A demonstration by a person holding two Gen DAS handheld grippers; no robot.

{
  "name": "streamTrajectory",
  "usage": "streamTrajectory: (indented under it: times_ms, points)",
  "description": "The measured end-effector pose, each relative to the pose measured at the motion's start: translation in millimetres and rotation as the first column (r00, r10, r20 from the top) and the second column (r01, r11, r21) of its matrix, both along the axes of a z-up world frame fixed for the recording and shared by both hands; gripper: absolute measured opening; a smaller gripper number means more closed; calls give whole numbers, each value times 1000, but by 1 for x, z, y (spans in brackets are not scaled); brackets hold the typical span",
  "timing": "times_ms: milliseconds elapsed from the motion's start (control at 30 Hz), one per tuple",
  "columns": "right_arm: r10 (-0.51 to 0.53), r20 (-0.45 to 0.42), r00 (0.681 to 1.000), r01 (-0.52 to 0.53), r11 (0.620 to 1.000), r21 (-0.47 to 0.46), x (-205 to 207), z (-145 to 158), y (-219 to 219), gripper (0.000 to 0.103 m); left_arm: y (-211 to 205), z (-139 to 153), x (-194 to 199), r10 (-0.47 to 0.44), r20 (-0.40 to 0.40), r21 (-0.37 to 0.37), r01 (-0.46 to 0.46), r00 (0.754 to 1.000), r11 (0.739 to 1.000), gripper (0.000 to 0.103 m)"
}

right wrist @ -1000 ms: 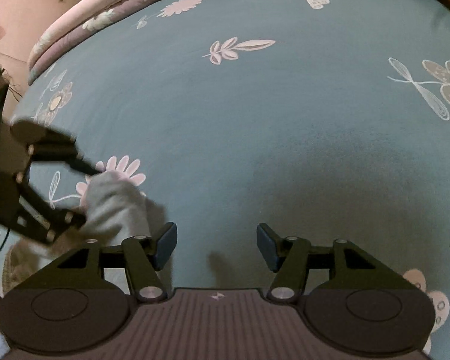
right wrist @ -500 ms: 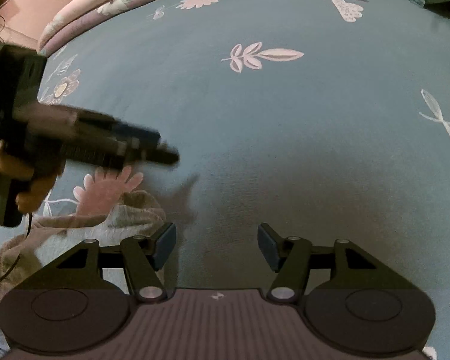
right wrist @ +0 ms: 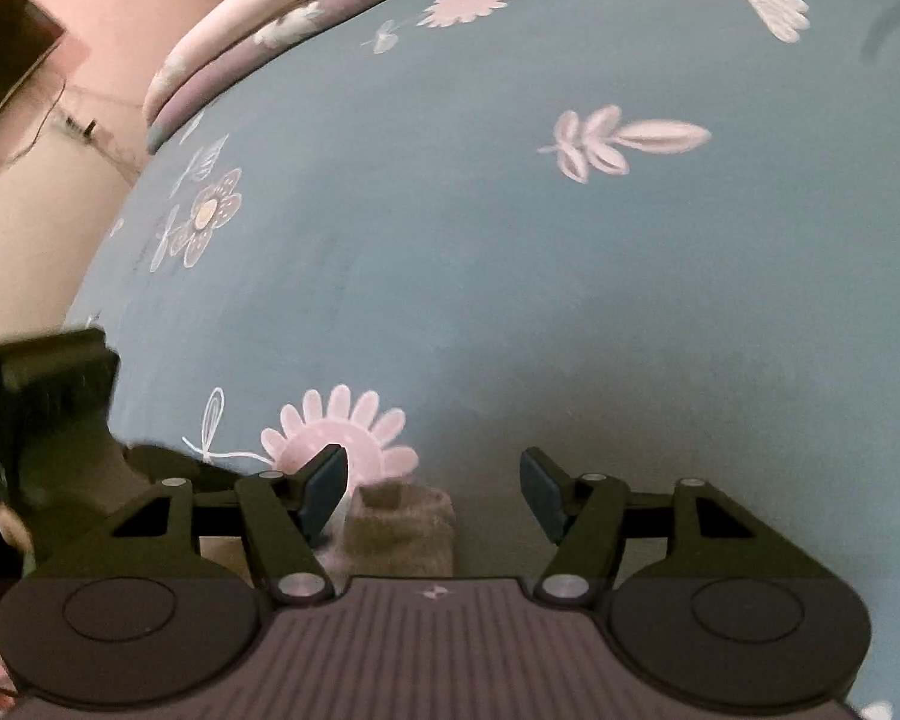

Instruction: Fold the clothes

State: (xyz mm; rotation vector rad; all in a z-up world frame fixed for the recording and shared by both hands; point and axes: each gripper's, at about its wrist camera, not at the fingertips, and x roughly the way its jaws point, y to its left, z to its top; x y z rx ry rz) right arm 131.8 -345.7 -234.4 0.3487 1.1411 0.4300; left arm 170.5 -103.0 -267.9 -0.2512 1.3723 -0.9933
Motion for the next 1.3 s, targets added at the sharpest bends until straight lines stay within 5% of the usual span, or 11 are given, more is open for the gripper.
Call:
streamTrajectory:
  times_ms: [133, 333, 500, 600, 867, 1067, 1300]
  points:
    - [50, 13, 999, -50, 999, -10, 12, 5, 12, 73, 2, -8, 10, 41, -10, 0, -41, 999, 999, 80]
    - [38, 24, 999, -37, 999, -36, 10, 5, 17, 73, 16, -20, 29, 133, -14, 8, -133, 991, 991, 74]
    - [-9, 15, 1000, 10, 999, -52, 4, 3, 3, 73, 52, 3, 47, 273, 11, -8, -273, 962, 962, 75]
    - [-39, 1, 999, 39, 998, -50, -1, 1, -7, 73, 56, 17, 45, 250, -46, -95, -253, 967, 963, 82]
    - [-91, -13, 996, 90, 995, -43, -15, -8, -23, 77, 6, -21, 54, 106, -223, -112, -133, 969, 985, 82]
    - [-181, -14, 983, 181, 983, -31, -29, -10, -42, 79, -15, -30, 82, 81, -189, -110, -104, 979, 988, 81]
    - [-242, -18, 970, 243, 970, 26, -49, -7, -68, 89, 47, 30, 83, 228, -15, -83, -228, 974, 970, 82]
